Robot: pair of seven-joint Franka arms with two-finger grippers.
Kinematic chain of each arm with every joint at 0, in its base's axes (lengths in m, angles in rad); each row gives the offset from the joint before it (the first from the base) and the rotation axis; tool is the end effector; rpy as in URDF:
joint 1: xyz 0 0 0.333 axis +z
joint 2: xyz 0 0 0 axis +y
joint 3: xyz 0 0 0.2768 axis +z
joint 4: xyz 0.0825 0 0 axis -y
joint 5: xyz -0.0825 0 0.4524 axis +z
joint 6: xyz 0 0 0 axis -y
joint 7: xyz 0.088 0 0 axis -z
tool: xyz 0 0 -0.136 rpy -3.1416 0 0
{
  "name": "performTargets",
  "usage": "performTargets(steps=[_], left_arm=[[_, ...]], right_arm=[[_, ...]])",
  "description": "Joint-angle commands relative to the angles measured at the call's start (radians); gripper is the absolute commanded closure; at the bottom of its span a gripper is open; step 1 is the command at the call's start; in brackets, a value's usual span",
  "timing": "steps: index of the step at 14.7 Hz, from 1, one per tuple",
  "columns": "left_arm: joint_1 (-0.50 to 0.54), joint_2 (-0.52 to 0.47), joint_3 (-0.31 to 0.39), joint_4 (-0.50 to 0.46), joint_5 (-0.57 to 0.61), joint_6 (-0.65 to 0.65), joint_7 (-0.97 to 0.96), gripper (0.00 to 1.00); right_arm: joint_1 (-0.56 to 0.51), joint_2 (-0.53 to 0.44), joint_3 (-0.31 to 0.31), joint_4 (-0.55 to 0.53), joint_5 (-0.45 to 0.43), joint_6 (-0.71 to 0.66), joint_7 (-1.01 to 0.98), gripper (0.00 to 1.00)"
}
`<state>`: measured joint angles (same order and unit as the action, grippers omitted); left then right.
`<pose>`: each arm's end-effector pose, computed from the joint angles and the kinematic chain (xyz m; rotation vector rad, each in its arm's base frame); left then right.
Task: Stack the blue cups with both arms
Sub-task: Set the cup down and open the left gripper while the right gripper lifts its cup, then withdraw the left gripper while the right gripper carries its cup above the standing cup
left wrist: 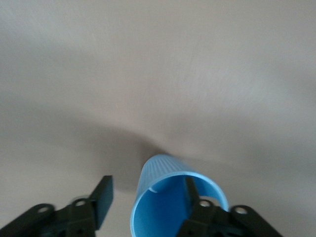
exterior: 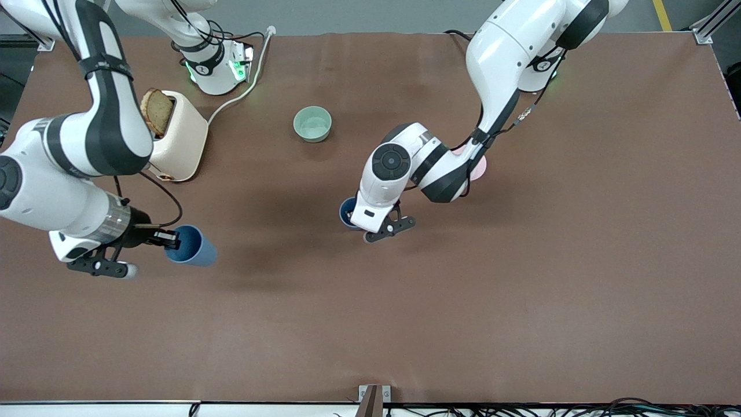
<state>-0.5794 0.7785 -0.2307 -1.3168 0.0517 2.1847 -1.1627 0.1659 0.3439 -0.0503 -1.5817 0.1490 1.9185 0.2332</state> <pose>0.5666 -0.5475 0.2012 2.9287 0.5912 -0.0526 0.7045 0.0988 0.3504 -3.0110 0.2505 0.0418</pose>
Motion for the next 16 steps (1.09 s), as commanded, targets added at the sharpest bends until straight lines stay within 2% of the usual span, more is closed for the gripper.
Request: performTargets(steps=[1,3,6,9,12,16], left_arm=[[0.08,-0.198,0.03,-0.018,0.01,-0.126,-0.003,0.0],[0.139,-0.292,0.028,-0.021,0.016,-0.172,0.081,0.0],[0.214,-0.384,0.036,-0.021,0.045,-0.331,0.32,0.0],[0.288,-0.45,0.033,-0.021,0.051,-0.434,0.489,0.0],[0.358,-0.505,0.034,-0.021,0.053,-0.508,0.596,0.0],[0.472,-0.594,0.033,-0.027,0.048,-0.595,0.838,0.0]], right_arm=[[0.078,-0.066,-0.006,-0.029,0.011,-0.024,0.087,0.97],[0.154,-0.094,-0.006,-0.032,0.014,-0.033,0.168,0.97],[0.34,-0.103,-0.008,-0.029,0.017,-0.016,0.338,0.96],[0.478,-0.095,-0.008,-0.032,0.018,0.036,0.397,0.96],[0.55,-0.086,-0.01,-0.046,0.017,0.074,0.406,0.96],[0.624,-0.075,-0.01,-0.176,0.015,0.222,0.408,0.96]])
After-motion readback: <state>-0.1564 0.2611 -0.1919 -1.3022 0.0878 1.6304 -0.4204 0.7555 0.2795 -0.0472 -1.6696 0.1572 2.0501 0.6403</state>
